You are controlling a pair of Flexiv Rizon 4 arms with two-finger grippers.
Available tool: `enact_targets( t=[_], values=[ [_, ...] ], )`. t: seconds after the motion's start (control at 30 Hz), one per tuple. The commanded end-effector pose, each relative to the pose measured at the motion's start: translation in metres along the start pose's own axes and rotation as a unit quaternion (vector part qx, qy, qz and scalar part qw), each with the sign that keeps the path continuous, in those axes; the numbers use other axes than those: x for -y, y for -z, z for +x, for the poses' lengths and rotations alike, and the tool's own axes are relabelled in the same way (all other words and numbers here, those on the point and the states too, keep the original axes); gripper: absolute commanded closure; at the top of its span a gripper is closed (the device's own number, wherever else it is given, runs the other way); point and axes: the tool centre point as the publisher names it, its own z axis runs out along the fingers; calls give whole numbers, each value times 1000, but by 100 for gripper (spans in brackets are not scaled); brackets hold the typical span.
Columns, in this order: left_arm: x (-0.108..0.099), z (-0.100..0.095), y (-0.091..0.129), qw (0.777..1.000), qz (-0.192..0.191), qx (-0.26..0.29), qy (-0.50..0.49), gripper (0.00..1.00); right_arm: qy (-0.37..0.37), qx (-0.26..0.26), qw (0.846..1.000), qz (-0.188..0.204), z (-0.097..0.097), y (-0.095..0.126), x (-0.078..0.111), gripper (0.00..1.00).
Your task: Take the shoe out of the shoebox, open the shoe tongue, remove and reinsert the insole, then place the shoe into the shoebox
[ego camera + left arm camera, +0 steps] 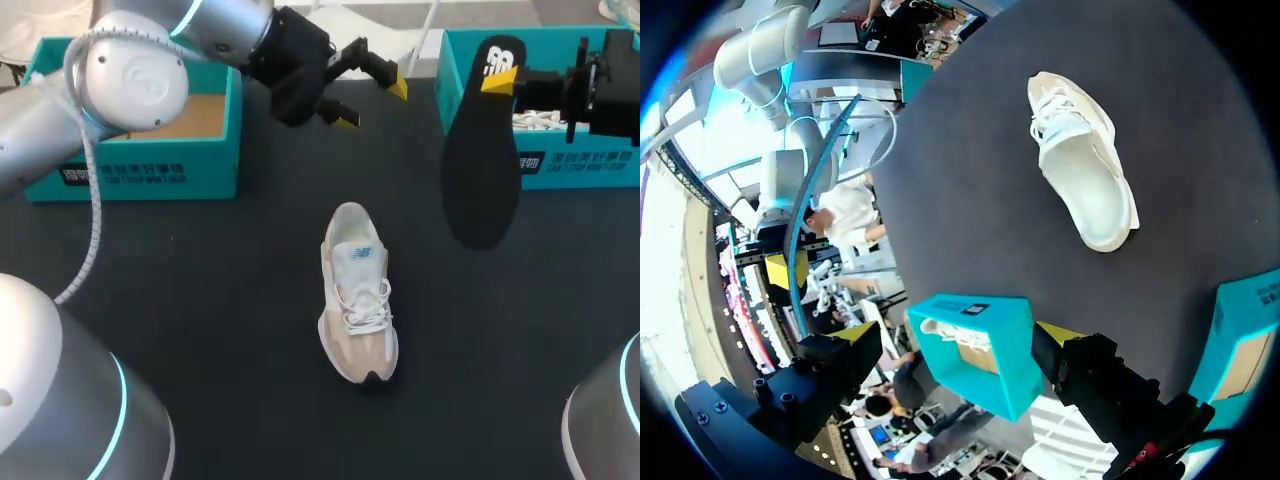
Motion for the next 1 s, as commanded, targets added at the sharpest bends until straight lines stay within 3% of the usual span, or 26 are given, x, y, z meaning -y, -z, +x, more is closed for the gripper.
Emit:
enact_targets(
  t=[0.03, 0.23, 0.43, 0.73, 1.0],
  values=[
    [17, 2, 10, 995, -49, 89, -12, 0, -30, 6, 999, 27, -13, -6, -46, 100],
    [21, -12, 17, 982, -76, 173, -5, 0, -71, -3, 996, 58, -25, -23, -68, 100],
    [29, -22, 22, 969, -91, 230, -5, 0, -104, -27, 991, 77, -32, -43, -78, 100],
    [36, -33, 26, 958, -100, 268, -10, 0, -149, -49, 980, 120, -39, -64, -72, 100],
    [36, -37, 26, 950, -105, 292, -10, 0, -178, -51, 974, 127, -43, -70, -63, 100]
  ],
)
